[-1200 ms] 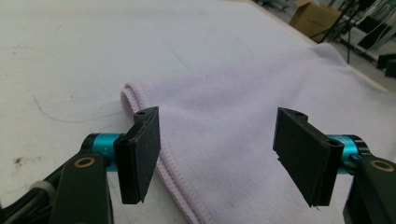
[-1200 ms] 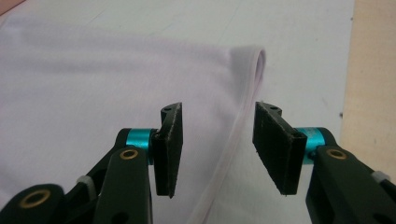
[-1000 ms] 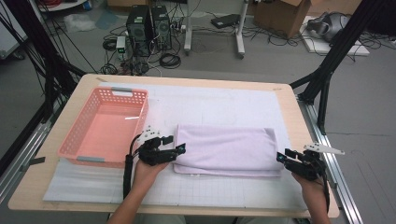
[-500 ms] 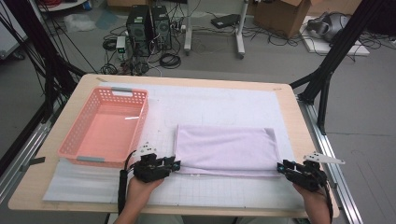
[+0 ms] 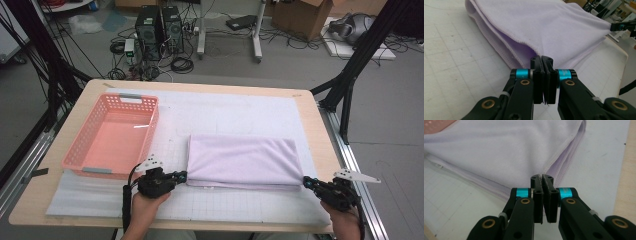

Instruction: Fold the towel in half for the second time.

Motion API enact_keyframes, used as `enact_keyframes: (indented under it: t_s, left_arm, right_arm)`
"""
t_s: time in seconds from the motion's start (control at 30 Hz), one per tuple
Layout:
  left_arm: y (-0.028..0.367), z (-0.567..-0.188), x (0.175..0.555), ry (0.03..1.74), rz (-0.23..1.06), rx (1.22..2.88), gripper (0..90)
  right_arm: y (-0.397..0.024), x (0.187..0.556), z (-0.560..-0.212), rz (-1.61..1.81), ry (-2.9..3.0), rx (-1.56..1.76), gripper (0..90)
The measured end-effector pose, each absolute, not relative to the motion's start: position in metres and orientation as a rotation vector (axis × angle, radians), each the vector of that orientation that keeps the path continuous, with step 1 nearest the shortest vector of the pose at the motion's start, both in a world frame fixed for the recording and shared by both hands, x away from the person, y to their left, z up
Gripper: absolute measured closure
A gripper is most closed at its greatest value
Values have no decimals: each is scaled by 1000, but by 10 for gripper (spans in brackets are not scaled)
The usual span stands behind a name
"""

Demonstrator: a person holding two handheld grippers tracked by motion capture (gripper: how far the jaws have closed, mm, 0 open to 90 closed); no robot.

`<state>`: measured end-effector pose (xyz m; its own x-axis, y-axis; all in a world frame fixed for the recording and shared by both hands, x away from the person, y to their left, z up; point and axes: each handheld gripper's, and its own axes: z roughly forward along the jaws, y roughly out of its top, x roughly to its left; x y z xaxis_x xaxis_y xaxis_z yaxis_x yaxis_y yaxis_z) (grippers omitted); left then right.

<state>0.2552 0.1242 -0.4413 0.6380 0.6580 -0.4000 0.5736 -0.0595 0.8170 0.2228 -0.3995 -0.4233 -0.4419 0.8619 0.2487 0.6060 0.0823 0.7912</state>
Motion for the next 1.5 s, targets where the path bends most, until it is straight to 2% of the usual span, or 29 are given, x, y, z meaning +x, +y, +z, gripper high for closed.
enact_keyframes:
  t_s: [0.13, 0.17, 0.2, 0.23, 0.27, 0.3, 0.4, 0.6, 0.77, 0.93, 1.13, 1.33, 1.4, 1.5]
  left_arm:
    - [128, -442, 248, 1009, 94, 1742, 877]
    - [128, -443, 247, 1008, 98, 1755, 875]
    - [127, -443, 246, 1008, 113, 1769, 866]
    - [126, -443, 245, 1023, 137, 1766, 803]
    - [126, -442, 246, 1039, 150, 1753, 661]
    - [126, -440, 247, 1031, 153, 1729, 573]
    - [125, -434, 251, 985, 215, 1703, 507]
    - [116, -441, 280, 1014, 221, 1738, 573]
    - [103, -451, 295, 1036, 258, 1844, 581]
    - [101, -453, 297, 1127, 316, 1890, 612]
    - [101, -449, 292, 1151, 331, 1858, 614]
    - [106, -441, 308, 1088, 253, 1709, 529]
    - [104, -438, 320, 1065, 263, 1727, 534]
    - [97, -437, 339, 1021, 249, 1765, 586]
  right_arm:
    - [-403, 216, -424, 1299, 2084, 1482, 872]
    - [-403, 216, -425, 1293, 2095, 1481, 860]
    - [-403, 216, -426, 1285, 2114, 1500, 801]
    - [-403, 217, -428, 1261, 2111, 1521, 696]
    - [-403, 217, -428, 1252, 2092, 1538, 649]
    - [-404, 217, -427, 1263, 2068, 1536, 640]
    - [-401, 217, -419, 1273, 2018, 1461, 647]
    - [-379, 237, -424, 1229, 2104, 1377, 752]
    - [-369, 250, -439, 1140, 2182, 1381, 752]
    - [-381, 241, -443, 1075, 2176, 1369, 790]
    - [-387, 235, -440, 1062, 2149, 1403, 749]
    - [-384, 245, -427, 1168, 2090, 1364, 644]
    - [-379, 256, -426, 1169, 2108, 1338, 634]
    - [-368, 275, -426, 1178, 2156, 1300, 635]
